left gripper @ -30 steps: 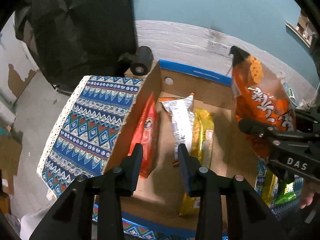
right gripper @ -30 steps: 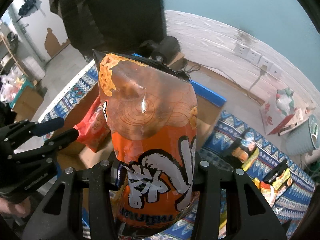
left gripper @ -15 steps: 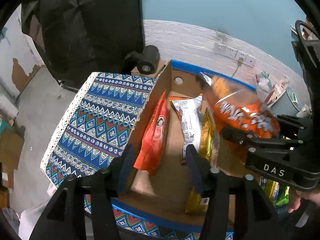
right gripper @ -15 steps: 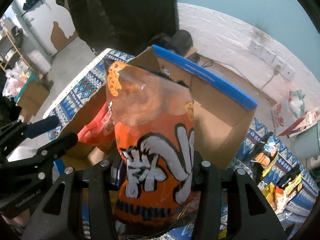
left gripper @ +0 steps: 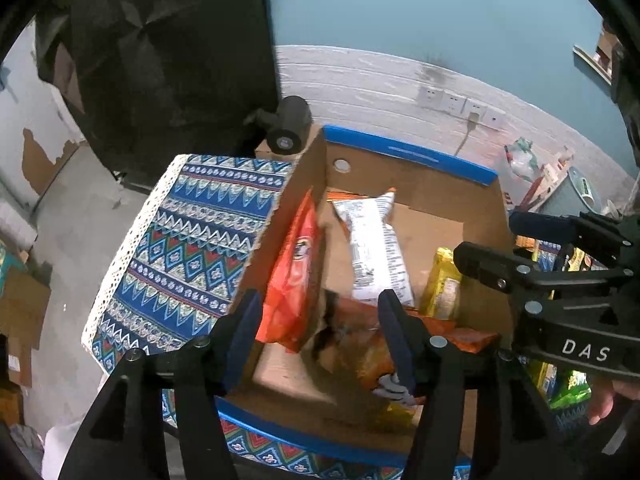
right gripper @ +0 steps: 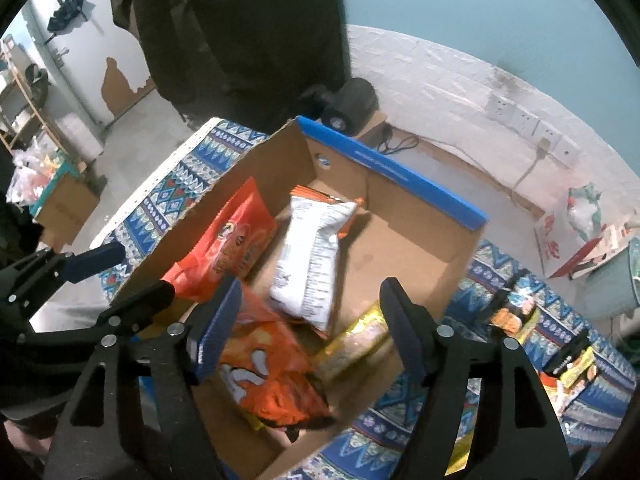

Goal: Organize snacks
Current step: 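Lower the orange cartoon chip bag into the box and open the right tool, then move both open tools from the box back over the snack pile, then grasp the long gold wafer bar with the left tool while the right grasps the green peanut bag, then lift the gold bar with the left tool while the right lifts the green peanut bag, then carry the gold bar and green peanut bag over the box with both tools, then lower the gold wafer bar into the box and open the left tool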

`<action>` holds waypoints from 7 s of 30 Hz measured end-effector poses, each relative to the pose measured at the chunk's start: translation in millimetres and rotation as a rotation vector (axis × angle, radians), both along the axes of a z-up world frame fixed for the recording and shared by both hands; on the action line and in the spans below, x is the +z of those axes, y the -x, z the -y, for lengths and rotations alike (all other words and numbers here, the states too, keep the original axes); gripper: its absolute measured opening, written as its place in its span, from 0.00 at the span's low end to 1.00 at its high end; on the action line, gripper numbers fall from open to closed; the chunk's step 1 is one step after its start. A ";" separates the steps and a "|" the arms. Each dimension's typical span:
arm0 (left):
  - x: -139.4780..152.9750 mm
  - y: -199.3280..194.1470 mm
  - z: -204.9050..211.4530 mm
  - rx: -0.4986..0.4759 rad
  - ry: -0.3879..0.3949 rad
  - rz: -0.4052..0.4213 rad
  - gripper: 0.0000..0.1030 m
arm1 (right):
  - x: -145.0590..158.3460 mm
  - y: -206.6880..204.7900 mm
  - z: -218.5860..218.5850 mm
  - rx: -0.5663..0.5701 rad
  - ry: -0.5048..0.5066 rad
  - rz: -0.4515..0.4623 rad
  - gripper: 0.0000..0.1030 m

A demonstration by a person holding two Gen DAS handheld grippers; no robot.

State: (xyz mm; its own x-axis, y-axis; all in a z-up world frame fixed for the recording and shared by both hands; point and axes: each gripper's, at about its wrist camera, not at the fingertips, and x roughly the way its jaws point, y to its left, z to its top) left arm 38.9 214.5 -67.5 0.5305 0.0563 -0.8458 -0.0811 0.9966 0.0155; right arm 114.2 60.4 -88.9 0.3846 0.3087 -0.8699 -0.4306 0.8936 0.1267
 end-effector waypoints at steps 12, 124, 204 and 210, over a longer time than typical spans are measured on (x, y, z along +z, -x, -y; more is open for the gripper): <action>8.2 2.5 49.6 -0.108 -0.020 0.017 0.65 | 15.8 18.1 57.0 -0.092 0.038 0.011 0.72; -89.2 15.1 309.5 -0.604 -0.144 -0.156 0.28 | -70.4 110.6 335.9 -0.519 0.096 -0.149 0.33; -29.4 -15.8 28.9 -0.048 -0.029 -0.046 0.29 | 0.3 11.1 80.7 -0.102 -0.001 0.012 0.33; -25.6 -12.0 23.1 -0.030 -0.053 -0.030 0.44 | 2.2 6.1 55.6 -0.064 -0.007 0.013 0.33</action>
State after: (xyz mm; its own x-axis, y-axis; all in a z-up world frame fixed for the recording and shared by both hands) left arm 50.9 191.4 -93.1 0.5066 0.0858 -0.8579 -0.0503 0.9963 0.0700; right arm 108.0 4.8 -86.7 0.4153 0.2892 -0.8625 -0.3746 0.9184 0.1276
